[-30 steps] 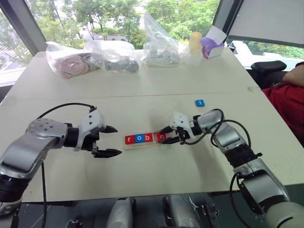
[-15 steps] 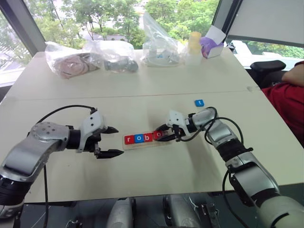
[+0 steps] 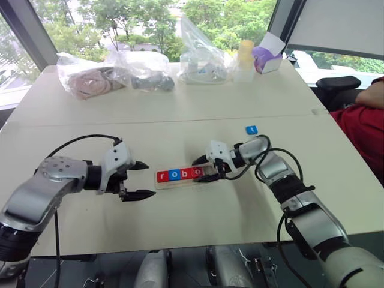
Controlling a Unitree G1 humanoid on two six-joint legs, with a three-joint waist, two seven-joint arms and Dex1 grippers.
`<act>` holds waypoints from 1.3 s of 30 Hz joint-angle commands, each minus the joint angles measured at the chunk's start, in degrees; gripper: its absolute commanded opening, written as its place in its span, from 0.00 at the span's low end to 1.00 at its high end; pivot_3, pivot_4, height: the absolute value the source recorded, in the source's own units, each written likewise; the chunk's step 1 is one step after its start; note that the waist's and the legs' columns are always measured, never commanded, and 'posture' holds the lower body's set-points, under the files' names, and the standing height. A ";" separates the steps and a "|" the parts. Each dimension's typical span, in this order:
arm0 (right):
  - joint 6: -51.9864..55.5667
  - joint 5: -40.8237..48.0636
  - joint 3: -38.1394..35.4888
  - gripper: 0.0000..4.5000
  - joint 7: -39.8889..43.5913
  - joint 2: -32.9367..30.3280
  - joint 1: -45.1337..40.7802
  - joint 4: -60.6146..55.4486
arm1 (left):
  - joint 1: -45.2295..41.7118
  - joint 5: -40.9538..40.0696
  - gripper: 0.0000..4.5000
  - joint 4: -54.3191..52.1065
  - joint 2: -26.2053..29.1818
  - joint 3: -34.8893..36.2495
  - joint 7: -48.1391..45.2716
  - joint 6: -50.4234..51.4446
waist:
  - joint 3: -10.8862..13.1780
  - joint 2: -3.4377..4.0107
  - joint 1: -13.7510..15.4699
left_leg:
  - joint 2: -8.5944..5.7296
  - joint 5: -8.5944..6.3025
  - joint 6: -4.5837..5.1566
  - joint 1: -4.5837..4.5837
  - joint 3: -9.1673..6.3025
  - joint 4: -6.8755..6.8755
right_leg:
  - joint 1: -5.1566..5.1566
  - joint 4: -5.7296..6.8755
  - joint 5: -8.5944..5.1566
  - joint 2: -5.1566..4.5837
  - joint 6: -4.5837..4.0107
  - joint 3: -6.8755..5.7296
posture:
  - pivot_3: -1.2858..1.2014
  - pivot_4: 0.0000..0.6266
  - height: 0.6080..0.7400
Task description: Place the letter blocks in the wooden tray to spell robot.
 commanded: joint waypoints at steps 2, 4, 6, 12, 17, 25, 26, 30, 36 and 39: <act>-0.13 0.30 -1.24 0.99 -1.37 -0.06 0.00 -2.58 | -0.20 0.33 1.00 -0.33 0.04 1.00 -0.09 -1.08 | 0.00 0.00 0.00 | 0.00 0.00 0.00 0.00 0.00 0.00 | 0.00 0.00 0.00 0.00 0.00 0.00 | 0.52 0.24 1.00; 0.36 0.75 -1.86 0.99 -2.00 -0.62 0.49 -4.02 | -0.16 0.32 1.00 -0.37 -0.02 1.02 -0.06 -1.04 | 0.00 0.00 0.00 | 0.00 0.00 0.00 0.00 0.00 0.00 | 0.00 0.00 0.00 -0.01 0.00 0.00 | 0.52 0.24 1.00; 0.83 1.08 -2.93 0.99 -3.36 -1.34 1.18 -5.77 | -0.14 0.42 1.00 -0.37 -0.13 0.95 0.00 -1.15 | 0.00 0.00 0.01 | 0.00 0.00 0.00 0.00 0.00 0.00 | 0.00 0.00 0.00 -0.01 0.00 0.00 | 0.52 0.24 1.00; 5.62 2.92 -6.75 0.99 -7.43 -4.23 6.80 -16.16 | -0.72 0.36 1.00 -0.34 -1.24 0.38 0.15 -1.08 | 0.00 0.01 0.12 | -0.02 0.00 0.00 -0.03 0.00 -0.01 | 0.00 -0.02 -0.01 -0.05 -0.02 0.00 | 0.52 0.24 1.00; 7.30 2.31 -5.49 0.99 -9.17 -4.16 10.29 -20.67 | -1.90 1.16 1.00 0.93 -1.99 -0.69 -0.55 -1.83 | 0.01 0.01 -0.04 | -0.01 0.00 0.00 -0.01 -0.01 -0.04 | -0.02 -0.01 -0.01 0.00 -0.01 -0.01 | 0.52 0.24 1.00; 5.29 1.07 -4.67 0.99 -10.90 -3.13 8.18 -16.44 | -3.11 2.08 1.00 1.93 -2.76 -1.46 -0.69 -2.28 | 0.01 0.00 0.00 | -0.01 0.00 0.00 -0.02 0.02 -0.03 | -0.03 -0.01 0.01 0.03 0.02 -0.01 | 0.52 0.24 1.00; 5.08 1.04 -4.74 0.99 -10.95 -3.13 7.78 -15.95 | -3.03 2.27 1.00 1.92 -2.86 -1.34 -0.49 -2.38 | 0.01 0.00 0.02 | -0.01 0.00 0.00 -0.01 0.02 -0.03 | -0.03 -0.01 0.01 0.03 0.02 -0.01 | 0.52 0.24 1.00; 4.10 0.53 -4.36 0.99 -10.85 -3.37 6.70 -14.55 | -2.71 2.77 1.00 2.12 -3.18 -0.88 0.19 -2.61 | 0.01 0.00 0.03 | 0.00 0.00 0.00 -0.02 0.01 -0.03 | -0.03 -0.02 0.00 0.02 0.00 -0.01 | 0.52 0.24 1.00; 3.80 0.62 -4.45 0.99 -10.68 -3.44 6.66 -14.63 | -2.43 2.33 1.00 1.39 -3.49 -0.80 0.80 -2.17 | 0.01 0.00 0.03 | 0.00 0.00 0.00 -0.02 0.01 -0.03 | -0.03 -0.02 0.00 0.01 0.01 -0.01 | 0.52 0.24 1.00; 7.23 3.85 -6.52 0.99 -10.40 -3.88 7.97 -19.50 | -2.46 1.86 1.00 0.81 -3.52 -0.41 1.11 -1.69 | 0.01 0.00 0.03 | 0.00 0.00 0.00 -0.02 0.00 -0.03 | -0.03 -0.01 0.00 0.01 0.01 -0.01 | 0.52 0.24 1.00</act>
